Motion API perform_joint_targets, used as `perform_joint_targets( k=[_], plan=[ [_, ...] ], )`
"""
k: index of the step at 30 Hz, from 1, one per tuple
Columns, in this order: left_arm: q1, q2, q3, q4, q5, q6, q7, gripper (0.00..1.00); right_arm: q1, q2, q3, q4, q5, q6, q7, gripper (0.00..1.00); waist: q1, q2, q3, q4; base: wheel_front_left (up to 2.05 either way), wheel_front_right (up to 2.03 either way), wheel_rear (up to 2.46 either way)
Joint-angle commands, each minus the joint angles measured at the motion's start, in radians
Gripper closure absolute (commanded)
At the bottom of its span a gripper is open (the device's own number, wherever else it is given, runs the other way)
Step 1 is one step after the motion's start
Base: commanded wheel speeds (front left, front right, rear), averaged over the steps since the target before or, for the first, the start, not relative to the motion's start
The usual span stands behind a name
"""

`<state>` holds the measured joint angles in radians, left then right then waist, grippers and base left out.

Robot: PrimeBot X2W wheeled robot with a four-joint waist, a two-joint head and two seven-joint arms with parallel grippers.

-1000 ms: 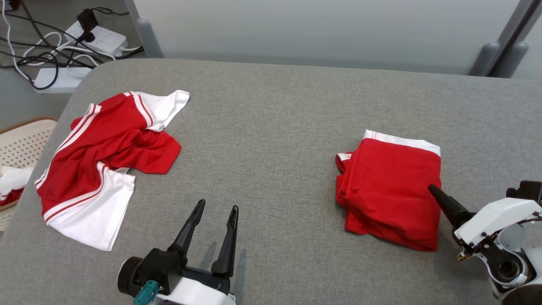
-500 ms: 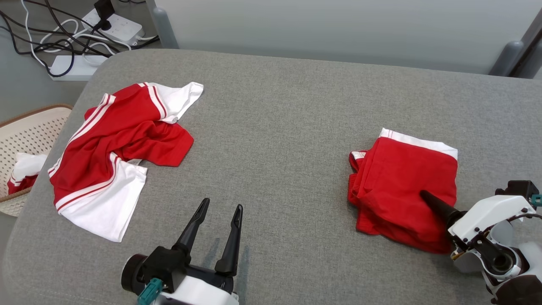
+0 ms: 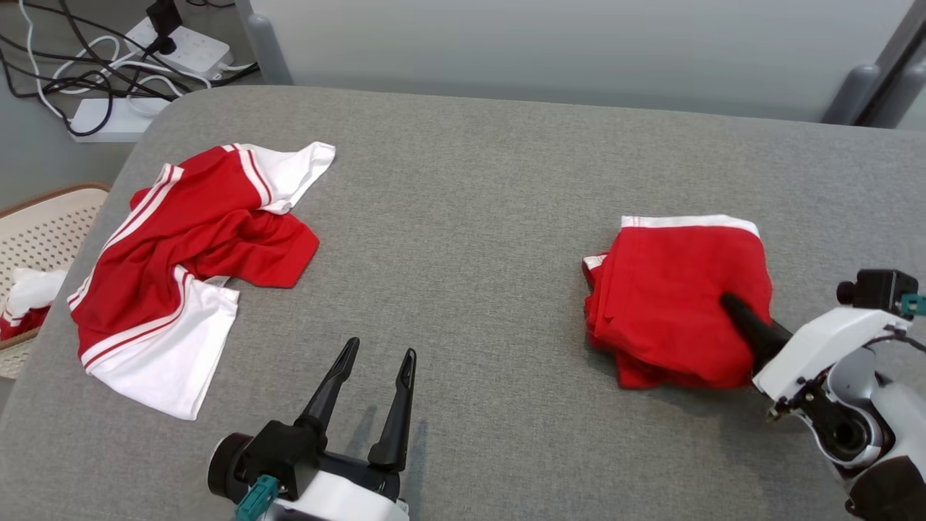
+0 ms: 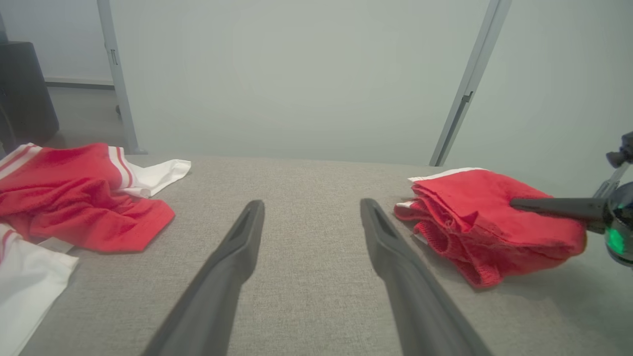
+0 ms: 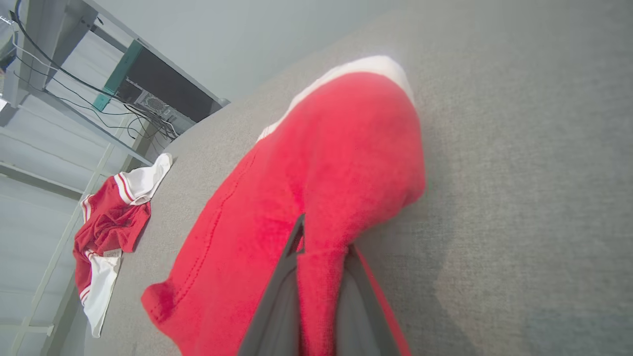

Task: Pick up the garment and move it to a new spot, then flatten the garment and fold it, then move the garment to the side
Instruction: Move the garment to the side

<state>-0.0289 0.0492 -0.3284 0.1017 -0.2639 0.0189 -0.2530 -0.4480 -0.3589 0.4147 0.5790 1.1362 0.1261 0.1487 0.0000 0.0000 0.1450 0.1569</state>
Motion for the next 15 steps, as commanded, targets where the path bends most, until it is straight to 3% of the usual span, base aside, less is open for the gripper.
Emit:
perform_joint_targets(
  k=[1,15],
  plan=[
    [-0.042,0.001,0.031,-0.032,0.005,0.008,-0.009,0.00,-0.039,-0.030,0.031,-0.046,-0.017,0.005,-0.033,1.00,0.0000,0.0000,0.002,-0.012,0.00,0.00,0.00],
    [-0.077,0.001,0.020,-0.056,0.027,0.000,-0.009,0.00,-0.168,-0.061,0.140,-0.023,0.020,0.005,-0.084,1.00,0.0000,0.0000,0.051,-0.139,0.00,0.00,0.00]
  ],
)
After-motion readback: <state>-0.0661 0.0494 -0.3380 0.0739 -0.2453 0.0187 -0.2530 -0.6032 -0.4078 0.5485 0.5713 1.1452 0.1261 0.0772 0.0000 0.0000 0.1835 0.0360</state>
